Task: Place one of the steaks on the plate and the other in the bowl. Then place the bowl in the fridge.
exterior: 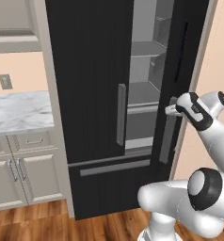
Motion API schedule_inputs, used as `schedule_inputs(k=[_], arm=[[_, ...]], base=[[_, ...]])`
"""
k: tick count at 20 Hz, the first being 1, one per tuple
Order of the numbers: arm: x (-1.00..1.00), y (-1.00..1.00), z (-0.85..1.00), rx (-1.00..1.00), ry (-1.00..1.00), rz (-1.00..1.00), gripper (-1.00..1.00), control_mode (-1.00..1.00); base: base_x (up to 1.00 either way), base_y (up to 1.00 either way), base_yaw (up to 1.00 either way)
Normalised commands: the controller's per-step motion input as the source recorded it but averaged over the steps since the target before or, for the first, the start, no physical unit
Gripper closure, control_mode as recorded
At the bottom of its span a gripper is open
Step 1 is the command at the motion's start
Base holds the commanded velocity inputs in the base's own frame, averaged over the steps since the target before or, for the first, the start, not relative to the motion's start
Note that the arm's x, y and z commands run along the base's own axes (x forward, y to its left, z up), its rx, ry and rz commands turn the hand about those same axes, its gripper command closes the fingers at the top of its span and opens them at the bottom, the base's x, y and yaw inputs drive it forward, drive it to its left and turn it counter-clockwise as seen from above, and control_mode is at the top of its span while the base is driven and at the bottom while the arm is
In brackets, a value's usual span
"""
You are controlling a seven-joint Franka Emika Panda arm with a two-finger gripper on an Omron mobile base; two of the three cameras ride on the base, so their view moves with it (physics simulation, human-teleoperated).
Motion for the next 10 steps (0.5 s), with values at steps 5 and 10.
schedule_inputs(k=[5, 10], arm=[[-0.17, -0.06, 0.00, 0.00, 0.00, 0.00, -1.00, -1.00], [-0.51, -0.06, 0.06, -0.04, 0.01, -0.13, -1.00, -1.00]], base=[[0.00, 0.00, 0.00], [0.00, 0.00, 0.00]])
